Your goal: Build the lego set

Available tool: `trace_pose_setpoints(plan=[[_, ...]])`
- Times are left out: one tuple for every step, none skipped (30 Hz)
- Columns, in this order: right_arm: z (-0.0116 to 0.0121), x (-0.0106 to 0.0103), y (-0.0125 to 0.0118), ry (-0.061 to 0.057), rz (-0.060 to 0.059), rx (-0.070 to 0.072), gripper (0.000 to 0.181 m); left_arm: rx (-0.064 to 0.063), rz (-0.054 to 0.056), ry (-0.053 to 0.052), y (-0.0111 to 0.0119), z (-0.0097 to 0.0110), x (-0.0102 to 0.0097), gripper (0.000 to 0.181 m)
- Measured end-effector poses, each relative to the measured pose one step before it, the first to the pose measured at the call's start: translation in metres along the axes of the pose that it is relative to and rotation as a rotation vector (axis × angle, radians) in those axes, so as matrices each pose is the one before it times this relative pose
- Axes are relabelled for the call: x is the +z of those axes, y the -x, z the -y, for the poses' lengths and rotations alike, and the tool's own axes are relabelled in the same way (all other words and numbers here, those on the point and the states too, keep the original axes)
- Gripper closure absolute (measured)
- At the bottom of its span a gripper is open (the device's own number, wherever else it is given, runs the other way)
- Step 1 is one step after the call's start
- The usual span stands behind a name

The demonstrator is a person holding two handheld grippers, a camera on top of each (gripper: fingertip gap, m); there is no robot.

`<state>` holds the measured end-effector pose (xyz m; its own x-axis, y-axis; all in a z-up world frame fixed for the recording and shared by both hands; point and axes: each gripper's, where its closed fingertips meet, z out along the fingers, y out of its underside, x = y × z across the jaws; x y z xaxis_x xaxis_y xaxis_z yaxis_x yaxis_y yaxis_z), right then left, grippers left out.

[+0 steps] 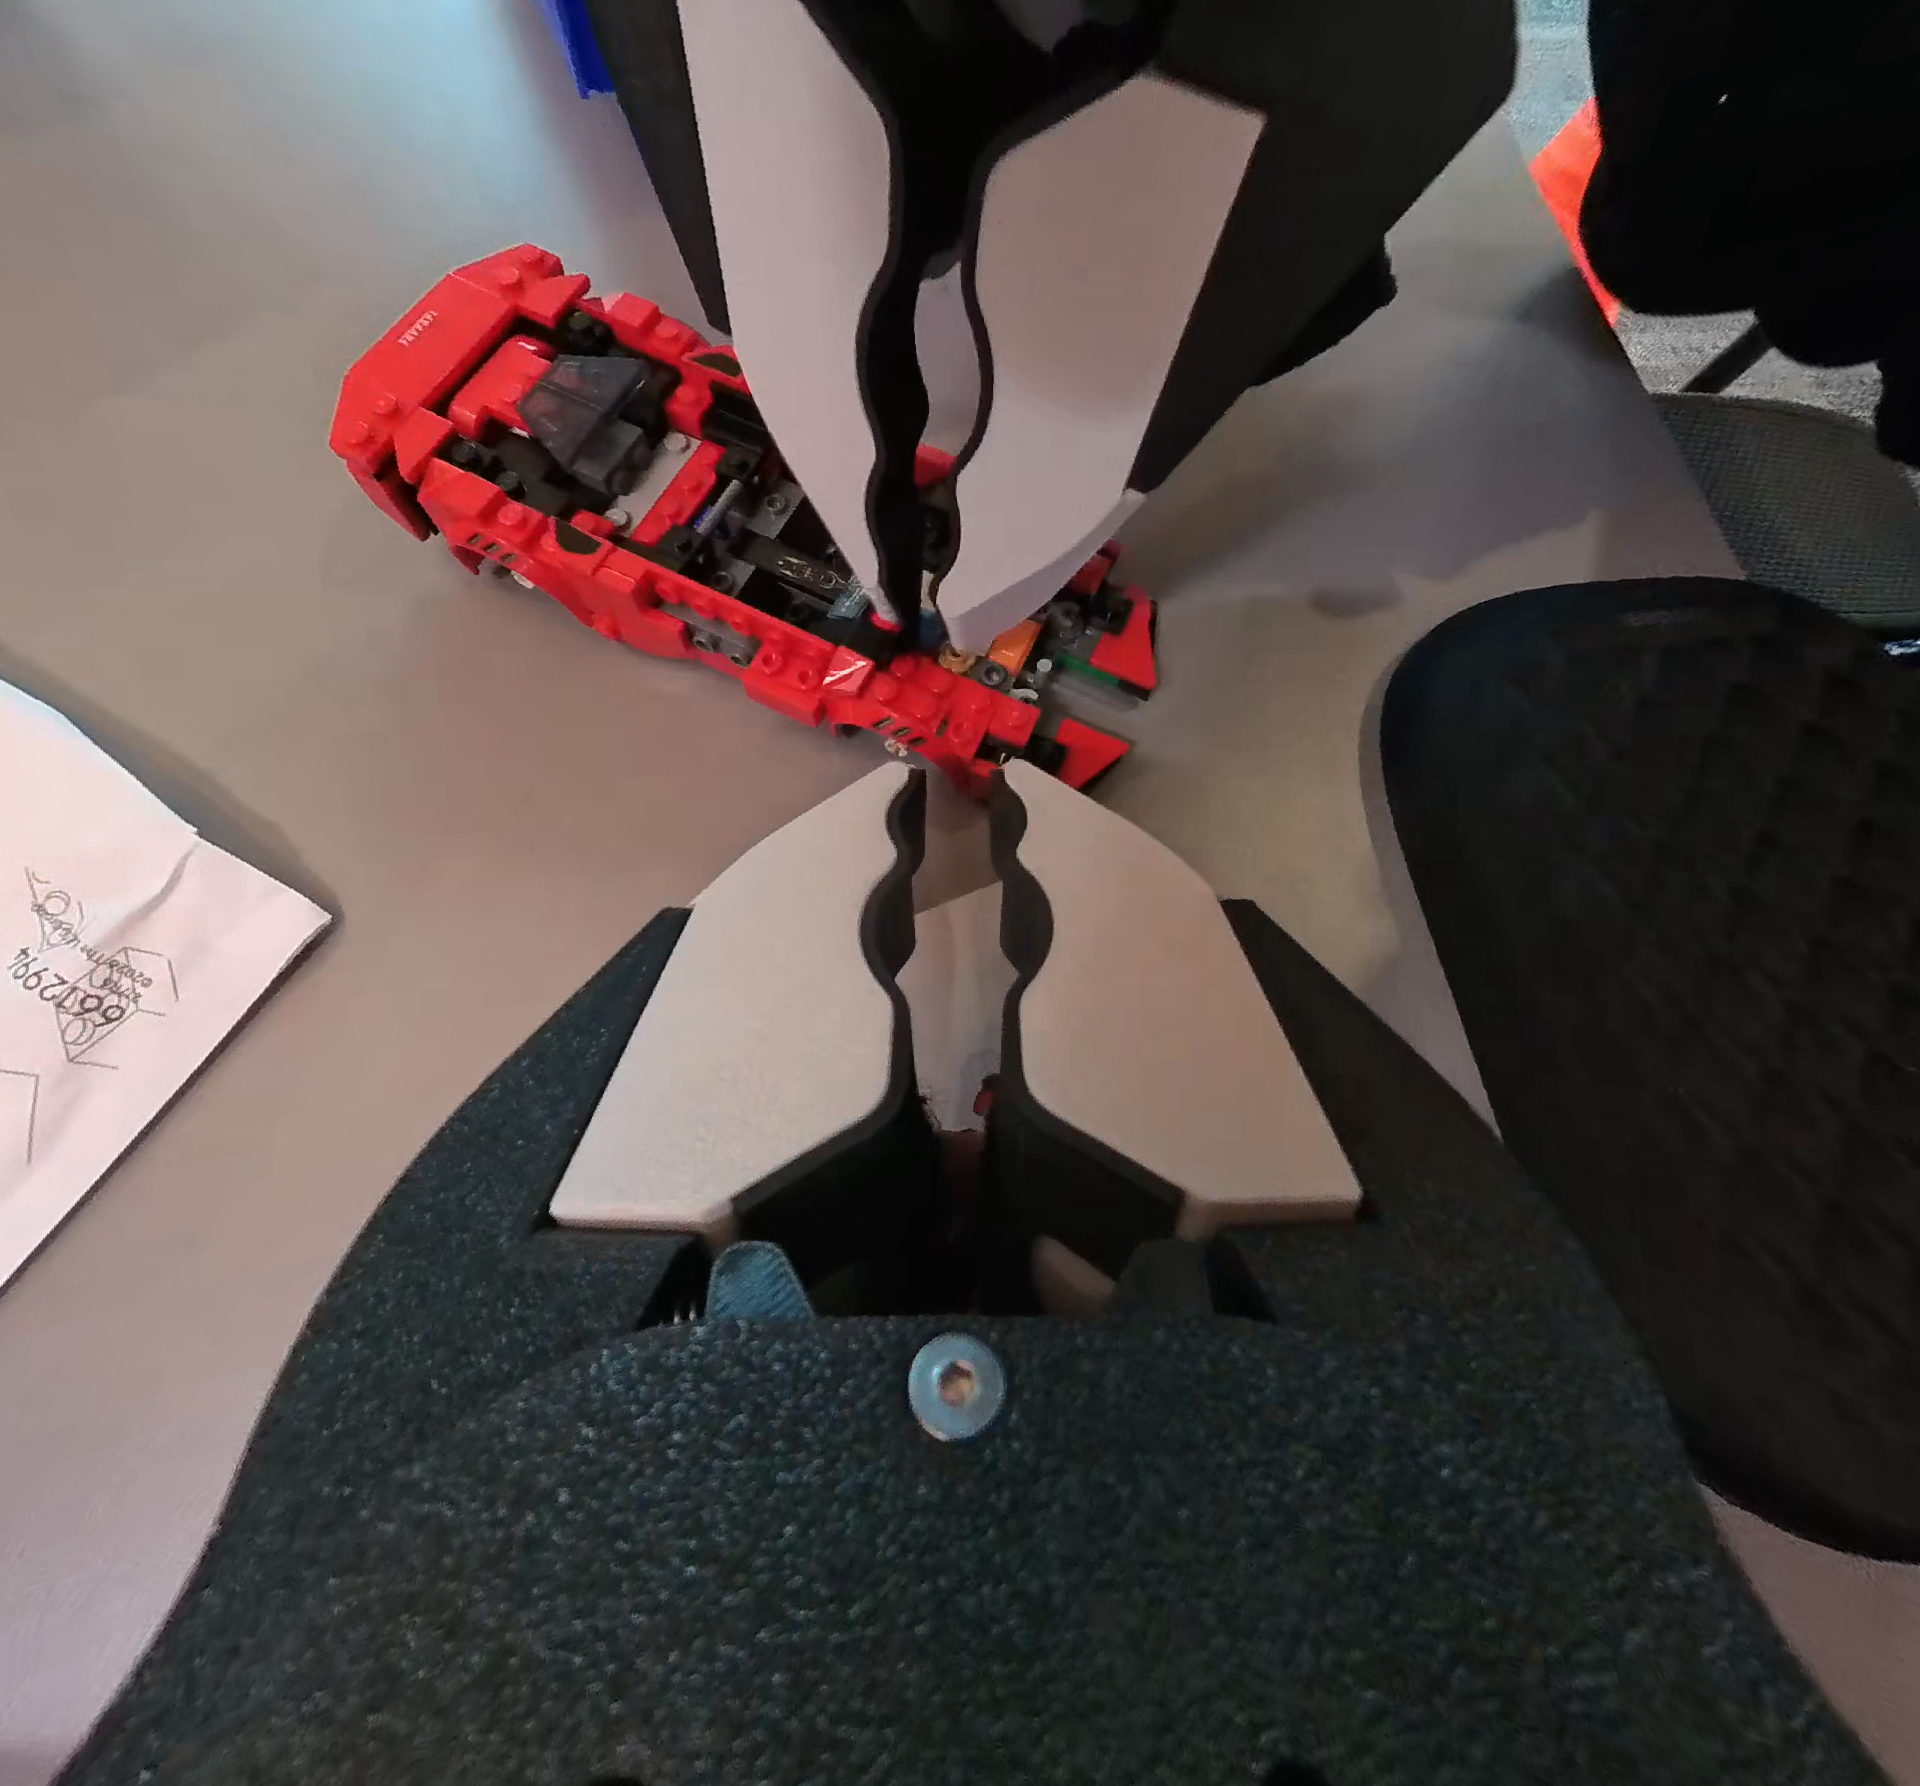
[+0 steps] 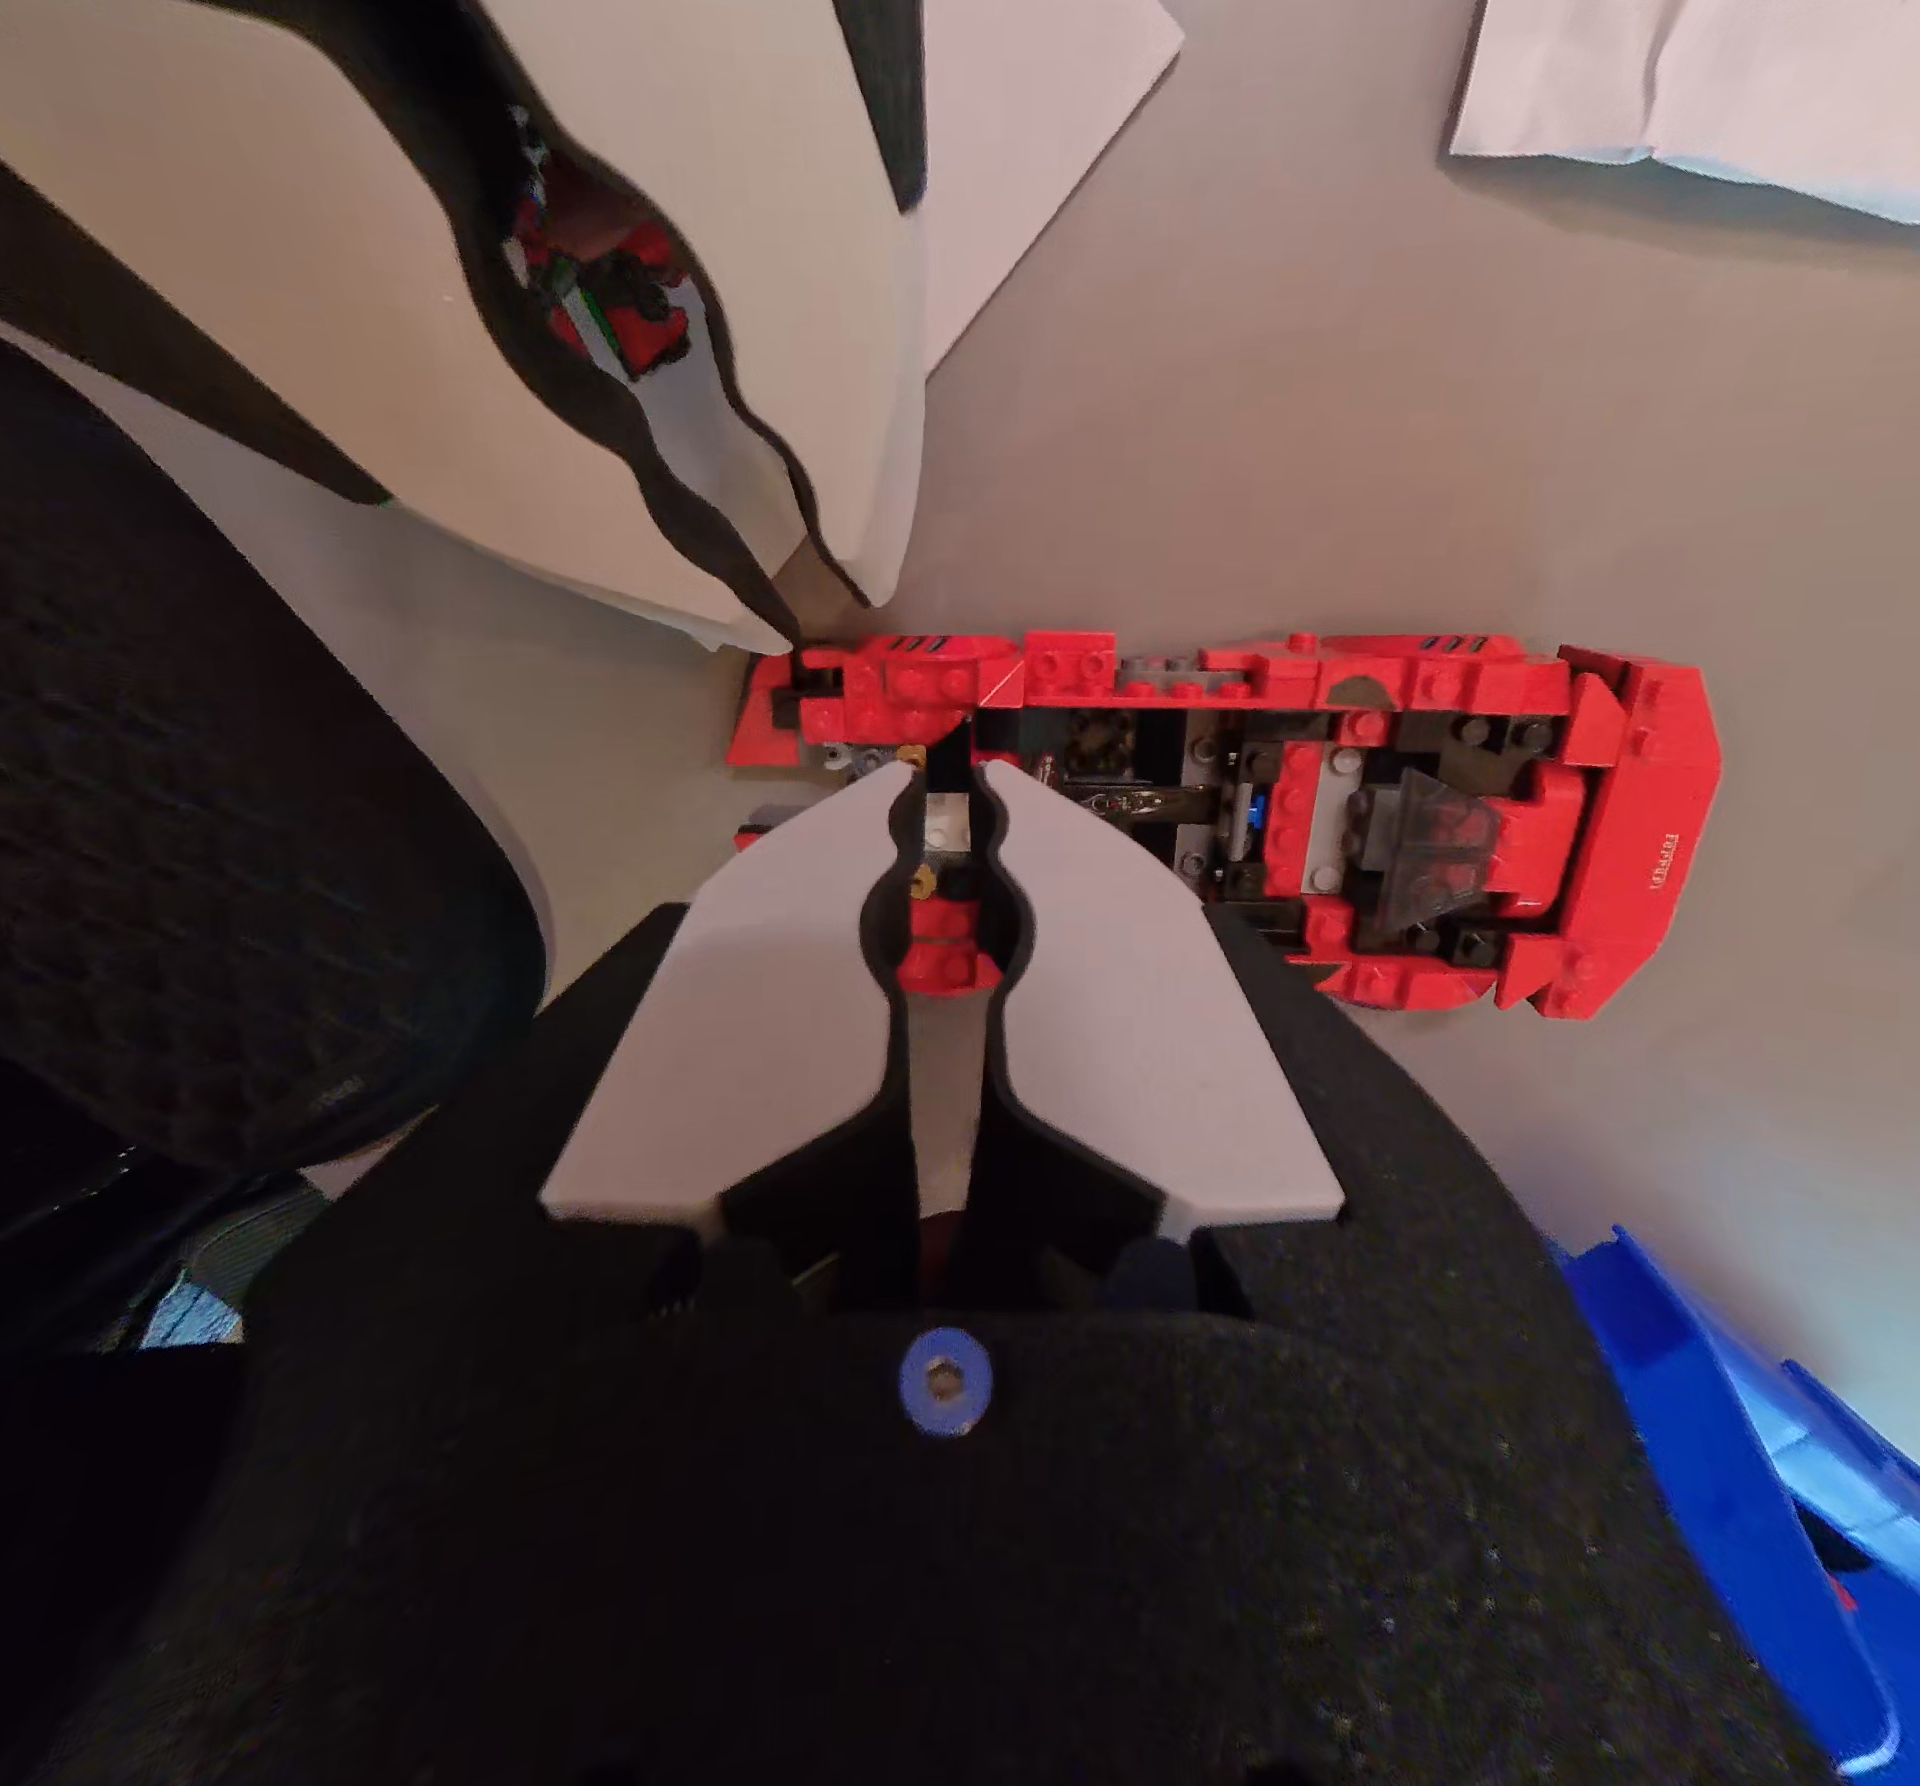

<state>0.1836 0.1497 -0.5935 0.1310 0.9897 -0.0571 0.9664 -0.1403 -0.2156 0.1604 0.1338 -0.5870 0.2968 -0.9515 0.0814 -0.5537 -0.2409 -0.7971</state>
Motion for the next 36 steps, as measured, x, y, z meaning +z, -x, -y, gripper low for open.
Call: trace_pose_setpoints(plan=[[0.00012, -0.00018, 0.0004, 0.005, 0.0023, -0.0001, 0.173, 0.0017, 0.0006, -0.002, -0.00015, 0.00038, 0.00018, 0.171], [0.00002, 0.0001, 0.00012, 0.007, 0.0012, 0.0022, 0.173, 0.0001, 0.0008, -0.0027, -0.00011, 0.00044, 0.00017, 0.171], [-0.00049, 0.00047, 0.00045, 0.0103, 0.0025, -0.0007, 0.173, -0.0006, -0.0001, -0.0022, -0.0001, 0.0005, 0.00011, 0.171], [0.00019, 0.00031, 0.00012, 0.0053, -0.0005, 0.0012, 0.173, -0.0002, 0.0002, -0.0007, -0.00013, 0.0002, 0.00005, 0.171], [0.0006, -0.0002, -0.00044, 0.0017, -0.0024, 0.0064, 0.173, 0.0001, 0.0016, -0.001, 0.00015, 0.00005, -0.00003, 0.171], [0.00044, -0.00012, -0.00045, 0.0013, -0.0022, 0.0063, 0.173, 0.0004, 0.0009, -0.0008, 0.00015, 0.00003, 0.00012, 0.171], [0.00035, 0.00014, 0.0001, 0.0021, 0.001, 0.0054, 0.173, 0.0003, 0.0001, 0.0006, -0.00004, -0.00027, 0.00005, 0.171], [0.00008, 0.00026, 0.0002, 0.003, 0.0017, 0.0045, 0.173, 0.0002, -0.0008, 0.0006, -0.00013, -0.00012, 0.00023, 0.171], [0.0002, 0.00015, 0.0, 0.0015, -0.001, 0.0052, 0.173, 0.0002, -0.0014, -0.0006, -0.00038, -0.00008, 0.0002, 0.171], [0.00025, -0.00002, -0.00007, 0.0008, -0.0012, 0.0061, 0.173, 0.0003, -0.0012, -0.0007, -0.00037, 0.00008, 0.00023, 0.171], [-0.00003, 0.00003, 0.0, 0.0011, -0.0013, 0.0051, 0.173, 0.0011, -0.001, -0.0003, -0.00028, -0.00006, 0.00026, 0.171], [-0.00003, -0.00006, -0.00016, 0.0007, -0.002, 0.0056, 0.173, 0.0013, -0.0003, -0.0007, -0.00028, 0.00005, 0.00021, 0.171], [-0.00036, -0.00007, -0.00023, 0.0017, -0.0016, 0.0059, 0.173, 0.0006, -0.0004, -0.001, -0.00013, 0.00016, 0.00013, 0.171], [-0.0006, 0.00011, 0.00021, 0.0036, 0.0012, 0.0042, 0.173, -0.0001, -0.0013, -0.0005, -0.0002, 0.00004, 0.00017, 0.171], [-0.00064, 0.00001, 0.00033, 0.0034, 0.0024, 0.0039, 0.173, 0.0, -0.0011, 0.0, -0.00013, -0.00008, 0.00006, 0.171], [-0.00056, 0.00002, 0.0, 0.0035, -0.0002, 0.0036, 0.173, 0.0004, -0.0002, 0.0, -0.00003, -0.00003, 0.00014, 0.171], [-0.00012, -0.00005, 0.00014, 0.0008, -0.0002, 0.0009, 0.173, 0.0002, -0.0002, -0.0002, 0.0, -0.00006, 0.00007, 0.171], [-0.00003, 0.0, 0.00003, 0.0001, -0.0007, 0.0003, 0.173, -0.0001, -0.0007, -0.0005, -0.0001, 0.00006, 0.00003, 0.171], [0.00035, -0.00006, -0.00012, -0.0017, -0.0014, 0.0004, 0.173, -0.0003, -0.0004, -0.0003, -0.0001, 0.00009, 0.0001, 0.171], [0.00051, -0.00002, -0.00022, -0.0042, -0.0018, 0.0016, 0.173, 0.0006, -0.0001, 0.0003, -0.0001, -0.00001, 0.00004, 0.171], [0.00019, 0.00003, 0.00013, -0.0021, 0.0006, 0.0009, 0.173, 0.0012, 0.0003, 0.0006, -0.00006, -0.0002, -0.00002, 0.171], [0.00023, -0.00007, -0.00008, -0.0039, -0.0009, -0.0017, 0.173, 0.0008, 0.0006, 0.0001, 0.00014, -0.00009, 0.00005, 0.171], [0.00059, -0.00008, -0.00022, -0.0068, -0.0008, -0.0011, 0.172, -0.0002, 0.0002, -0.0002, 0.00002, -0.00006, 0.00007, 0.171], [0.00082, -0.00024, -0.00047, -0.0093, -0.0018, 0.0003, 0.171, -0.0012, 0.0002, -0.0001, 0.00017, -0.00016, 0.00008, 0.171], [0.00027, -0.00033, -0.00011, -0.0079, 0.0014, 0.0021, 0.171, -0.001, 0.0007, 0.0001, 0.00023, -0.00012, 0.00015, 0.171], [-0.00043, -0.00054, 0.00018, -0.0042, 0.0035, 0.003, 0.171, -0.0004, 0.0007, 0.0006, 0.0002, -0.00027, 0.00002, 0.171], [-0.0002, -0.00102, -0.00031, -0.0082, -0.0008, 0.0003, 0.17, -0.0002, 0.0009, 0.0011, 0.00013, -0.00038, 0.0001, 0.171], [-0.00029, -0.00199, -0.00105, -0.0134, -0.0045, 0.0017, 0.168, -0.0007, 0.0016, 0.0009, 0.00044, -0.00042, -0.00001, 0.171], [-0.00063, -0.00291, -0.00176, -0.0171, -0.0063, 0.0033, 0.167, -0.0011, 0.0014, 0.0006, 0.00029, -0.0003, -0.0002, 0.171], [-0.00002, -0.00386, -0.00195, -0.0259, -0.0052, 0.0024, 0.167, -0.0012, 0.001, -0.0005, 0.00035, -0.00019, -0.00018, 0.171], [0.00053, -0.00451, -0.00279, -0.0346, -0.0083, 0.0023, 0.169, -0.0011, 0.0014, -0.0005, 0.00041, -0.00003, -0.0003, 0.171], [0.00099, -0.005, -0.00335, -0.0414, -0.0124, -0.0021, 0.175, -0.0007, 0.0025, -0.0007, 0.00065, 0.00008, -0.00019, 0.171], [0.00145, -0.00445, -0.00232, -0.0464, -0.0085, -0.0112, 0.18, -0.0012, 0.0035, -0.0014, 0.0007, 0.00023, -0.00005, 0.171], [0.00187, -0.00293, 0.00022, -0.0494, 0.0034, -0.0197, 0.181, -0.0019, 0.0044, -0.0013, 0.00084, 0.00021, 0.00009, 0.171], [0.00217, -0.00061, 0.00277, -0.048, 0.0175, -0.0229, 0.181, -0.0017, 0.0047, -0.0005, 0.00104, 0.00018, 0.00029, 0.171], [0.00213, 0.00161, 0.00509, -0.0421, 0.0294, -0.0281, 0.181, -0.0018, 0.0064, 0.0004, 0.00122, -0.00004, 0.00043, 0.171]])
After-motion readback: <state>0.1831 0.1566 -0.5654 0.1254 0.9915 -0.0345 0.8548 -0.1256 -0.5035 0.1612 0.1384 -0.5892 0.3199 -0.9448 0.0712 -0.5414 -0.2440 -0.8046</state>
